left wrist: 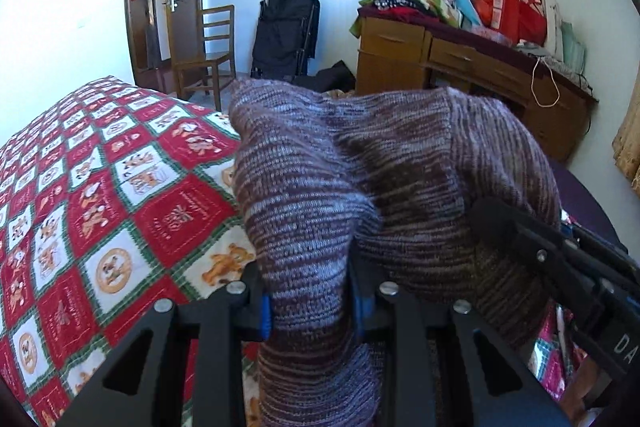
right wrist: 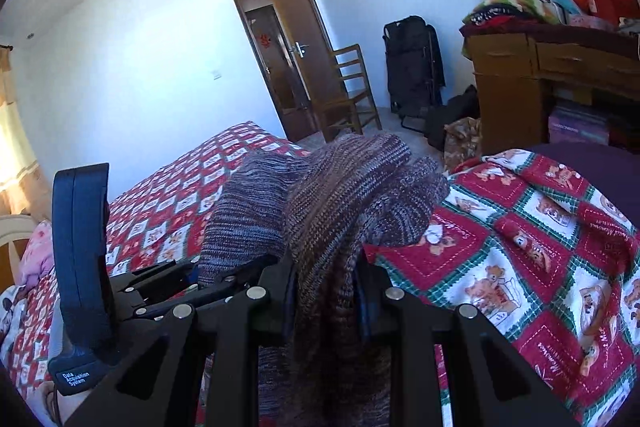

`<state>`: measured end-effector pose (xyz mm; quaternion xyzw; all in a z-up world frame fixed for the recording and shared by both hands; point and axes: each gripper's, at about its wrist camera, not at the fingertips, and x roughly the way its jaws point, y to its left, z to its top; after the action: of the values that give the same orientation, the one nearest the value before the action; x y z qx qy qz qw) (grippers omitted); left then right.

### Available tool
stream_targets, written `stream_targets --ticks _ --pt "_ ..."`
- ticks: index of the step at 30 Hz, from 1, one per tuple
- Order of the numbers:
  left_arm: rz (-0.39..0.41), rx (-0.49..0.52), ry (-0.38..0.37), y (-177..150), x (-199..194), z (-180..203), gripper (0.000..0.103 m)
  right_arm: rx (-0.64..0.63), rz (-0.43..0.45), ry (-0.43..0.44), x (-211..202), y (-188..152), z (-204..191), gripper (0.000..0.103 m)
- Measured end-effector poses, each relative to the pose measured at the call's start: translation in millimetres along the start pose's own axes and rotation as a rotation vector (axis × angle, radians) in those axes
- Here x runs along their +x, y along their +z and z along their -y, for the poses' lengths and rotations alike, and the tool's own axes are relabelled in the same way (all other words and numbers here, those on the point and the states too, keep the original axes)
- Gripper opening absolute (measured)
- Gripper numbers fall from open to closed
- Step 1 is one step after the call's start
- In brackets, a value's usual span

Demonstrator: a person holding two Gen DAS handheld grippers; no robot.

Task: Fold small clothes
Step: 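Carry the lifted sweater with both grippers toward the bed corner, then lower the sweater onto the quilt and open both grippers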

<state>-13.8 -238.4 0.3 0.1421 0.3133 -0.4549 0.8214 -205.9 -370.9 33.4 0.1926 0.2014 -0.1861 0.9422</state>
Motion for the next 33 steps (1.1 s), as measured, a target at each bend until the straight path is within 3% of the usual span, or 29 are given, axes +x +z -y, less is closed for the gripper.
stream_targets --ticks 6,11,14,17,22,24,28,31,33 --pt "-0.021 0.008 0.02 4.5 21.0 6.6 0.029 -0.002 -0.02 -0.019 15.5 1.5 13.5 0.024" --pt "-0.067 0.004 0.047 -0.4 49.4 9.0 0.029 -0.014 -0.075 -0.09 43.7 -2.0 31.3 0.024" --pt "-0.081 0.004 0.055 -1.7 56.9 9.2 0.032 0.063 -0.126 -0.1 53.7 -3.6 49.8 0.024" --pt "-0.094 -0.028 0.032 -0.3 58.6 1.8 0.039 0.135 -0.158 -0.094 59.2 -5.9 64.3 0.024" --pt "-0.109 -0.095 0.069 -0.3 49.3 -23.9 0.076 0.178 -0.198 -0.106 64.0 -9.6 75.5 0.025" --pt "-0.11 -0.11 0.087 -2.1 42.3 -30.5 0.082 0.218 -0.205 -0.105 63.3 -11.4 85.5 0.036" --pt "-0.121 -0.13 0.089 -12.9 23.5 -45.2 0.083 0.245 -0.177 -0.13 44.3 -14.0 96.3 0.042" --pt "-0.117 -0.137 0.099 -25.3 5.4 -47.8 0.083 0.141 -0.116 -0.238 13.5 -16.4 78.1 0.042" --pt "-0.111 -0.153 0.098 -33.9 -5.6 -47.0 0.083 0.055 -0.069 -0.234 -7.9 -19.2 55.9 0.042"
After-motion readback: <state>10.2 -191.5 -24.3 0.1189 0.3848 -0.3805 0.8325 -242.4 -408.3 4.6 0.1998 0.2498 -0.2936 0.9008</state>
